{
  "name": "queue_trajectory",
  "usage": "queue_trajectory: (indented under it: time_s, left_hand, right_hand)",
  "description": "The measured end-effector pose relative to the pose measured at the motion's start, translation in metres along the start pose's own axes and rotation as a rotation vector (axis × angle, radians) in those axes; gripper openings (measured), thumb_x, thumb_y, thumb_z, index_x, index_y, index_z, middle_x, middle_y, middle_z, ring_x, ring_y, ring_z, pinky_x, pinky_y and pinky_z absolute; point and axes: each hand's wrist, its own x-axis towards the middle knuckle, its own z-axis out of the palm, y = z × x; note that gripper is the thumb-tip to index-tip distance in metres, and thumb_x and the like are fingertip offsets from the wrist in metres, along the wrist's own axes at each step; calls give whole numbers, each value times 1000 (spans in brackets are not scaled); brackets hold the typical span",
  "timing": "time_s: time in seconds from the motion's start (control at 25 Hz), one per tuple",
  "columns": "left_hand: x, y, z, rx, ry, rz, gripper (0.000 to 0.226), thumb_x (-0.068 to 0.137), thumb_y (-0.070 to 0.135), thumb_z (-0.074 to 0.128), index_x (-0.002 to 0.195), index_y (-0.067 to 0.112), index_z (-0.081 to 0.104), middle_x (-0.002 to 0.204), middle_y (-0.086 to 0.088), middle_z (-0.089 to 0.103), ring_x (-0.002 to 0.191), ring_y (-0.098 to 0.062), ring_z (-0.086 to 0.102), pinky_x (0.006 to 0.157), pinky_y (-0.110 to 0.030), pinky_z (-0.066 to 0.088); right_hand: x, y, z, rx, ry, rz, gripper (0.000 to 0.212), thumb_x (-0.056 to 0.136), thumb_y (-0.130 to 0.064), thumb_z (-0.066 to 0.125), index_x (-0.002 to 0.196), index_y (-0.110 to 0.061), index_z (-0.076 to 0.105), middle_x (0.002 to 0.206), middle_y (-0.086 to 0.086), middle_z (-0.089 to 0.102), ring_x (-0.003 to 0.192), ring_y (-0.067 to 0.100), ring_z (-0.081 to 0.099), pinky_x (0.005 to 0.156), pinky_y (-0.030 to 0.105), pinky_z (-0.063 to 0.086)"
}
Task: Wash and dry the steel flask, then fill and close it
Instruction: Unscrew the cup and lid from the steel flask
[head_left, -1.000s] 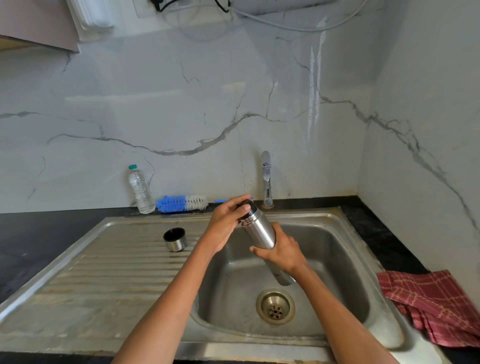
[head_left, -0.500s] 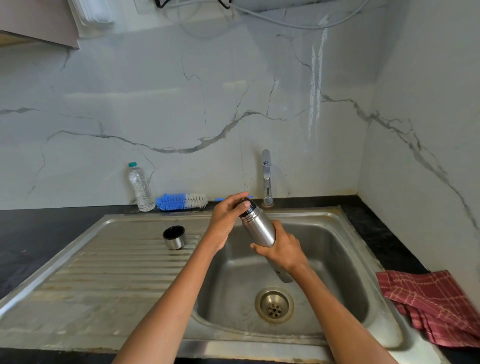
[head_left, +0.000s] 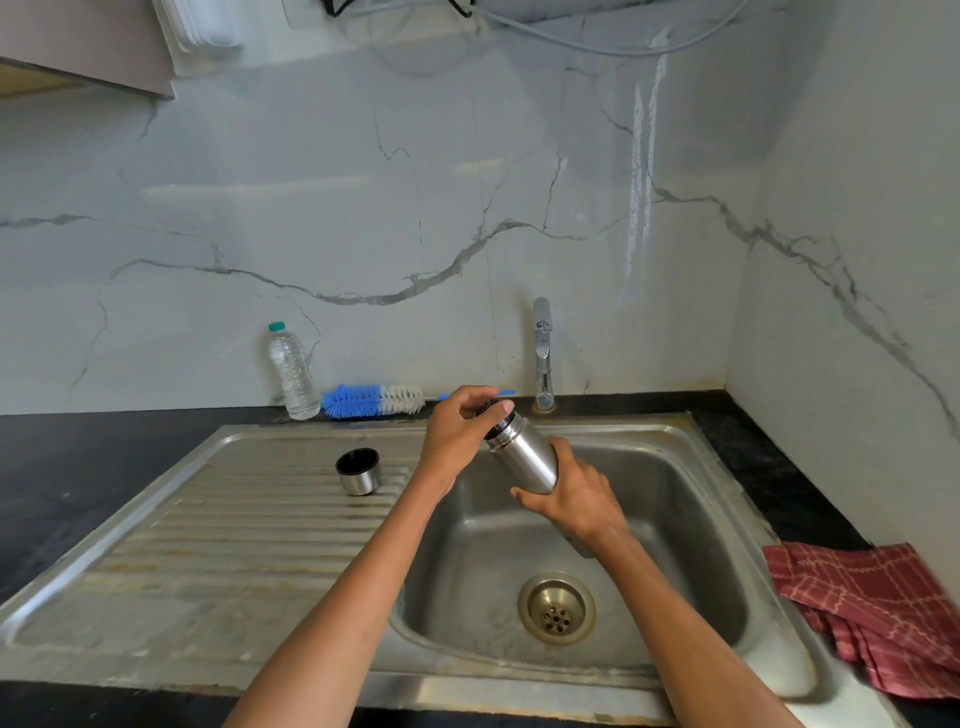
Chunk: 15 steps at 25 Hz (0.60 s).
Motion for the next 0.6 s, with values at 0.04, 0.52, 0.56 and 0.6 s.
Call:
queue_trajectory:
  time_s: [0.04,0.52,0.56,0.6]
  left_hand:
    - [0,2,2,34,36,-13,27,87,35,79,109,20,74,104,6,74,100,-7,69,83,-20,54]
    - [4,3,-3,109,-9,-31,30,86,36,80,113,24,72,108,7,71,104,-5,65,90,-23,53]
    - [4,3,0,132,50,-41,28,86,40,80,107,22,74,102,8,73,99,-5,67,86,-23,54]
    - [3,4,3,150,113,-50,27,87,43,78,100,19,76,95,8,74,94,-6,68,82,-23,55]
  right_hand:
    - [0,-1,0,-17,1,-13,86,77,-64,74,143,-31,30,127,5,61,101,24,65,83,41,59]
    - [-1,-3,-1,-40,4,-30,84,79,-62,74,142,-28,32,128,6,61,103,26,65,84,41,59]
    - [0,-4,-1,-47,-1,-39,83,78,-62,74,142,-29,32,128,6,61,102,26,65,84,41,59]
    - [0,-5,0,-53,-5,-46,82,78,-63,73,141,-30,32,127,5,62,101,25,65,83,41,59]
